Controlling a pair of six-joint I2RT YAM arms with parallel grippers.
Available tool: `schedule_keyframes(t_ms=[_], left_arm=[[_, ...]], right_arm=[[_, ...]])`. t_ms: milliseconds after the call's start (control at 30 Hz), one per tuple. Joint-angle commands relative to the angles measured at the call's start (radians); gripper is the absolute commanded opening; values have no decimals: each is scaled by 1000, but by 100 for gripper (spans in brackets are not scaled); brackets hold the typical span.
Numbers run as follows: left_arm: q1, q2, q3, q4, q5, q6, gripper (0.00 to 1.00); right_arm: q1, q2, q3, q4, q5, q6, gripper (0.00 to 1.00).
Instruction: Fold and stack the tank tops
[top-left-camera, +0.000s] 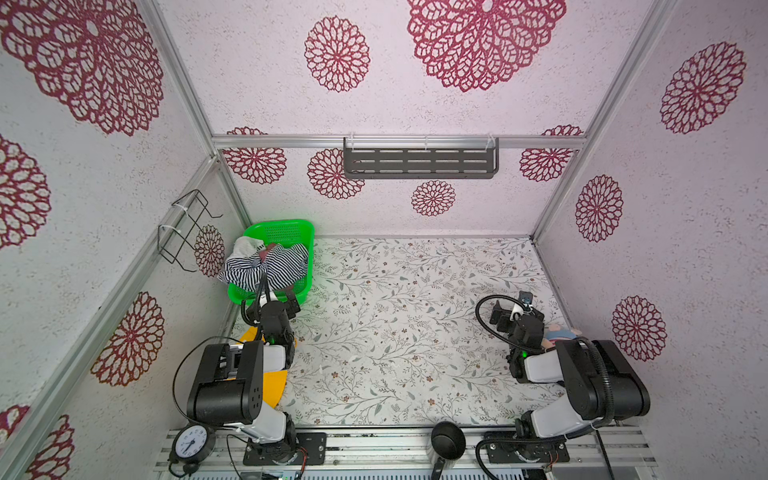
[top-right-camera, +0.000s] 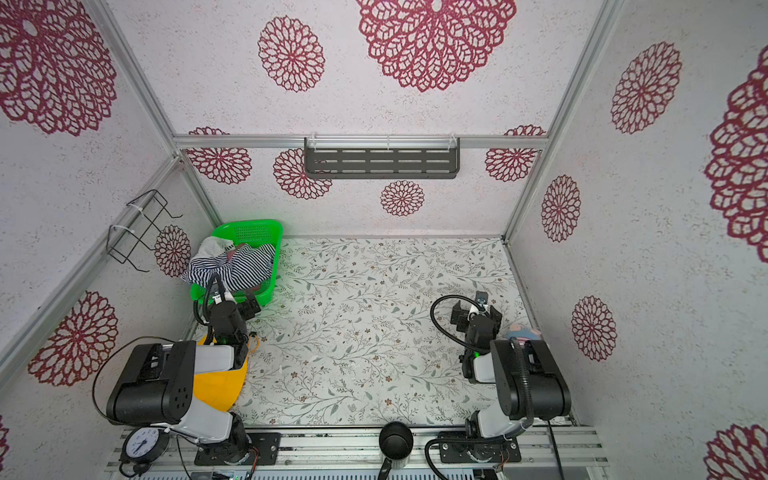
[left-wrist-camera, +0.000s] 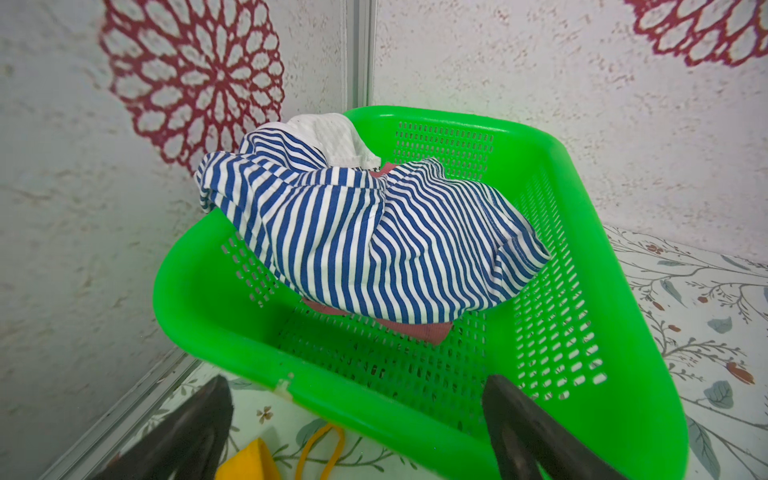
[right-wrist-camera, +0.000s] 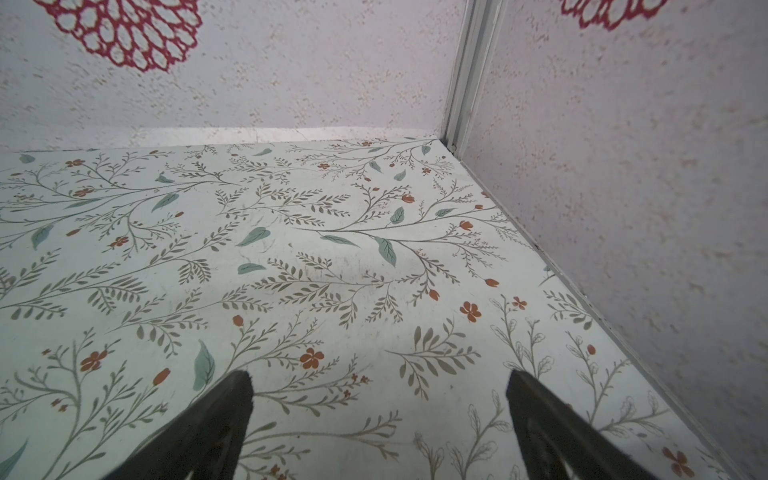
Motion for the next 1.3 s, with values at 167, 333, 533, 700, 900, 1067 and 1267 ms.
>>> schedule_keyframes(t_ms=[167,333,533,700,900,1067,1267], left_arm=[[-71,-410,249,-716,-82,-92,98],[-68,-280,669,-1248,-8,-112,99],[11,-1,963,-1445,131,-100,99],[107,231,1136,-1463,173,-137,97],[135,417,1225,-1427,98,-163,95],[128,553,1313,-1462,118,-174,71],[117,545,1304,-1459,87,-189,9]], right_arm=[[17,-320,328,-697,-49,86,99],[101,-315,529,-1118,-87,224,99],[203,-339,518,-1249,-197,259,99],[239,-383,475,-1340,-209,262,99],[245,-407,393,-1340,-224,274,99],[245,-391,403,-1353,-210,262,99],[245,-419,404,-1365,-201,272,99]])
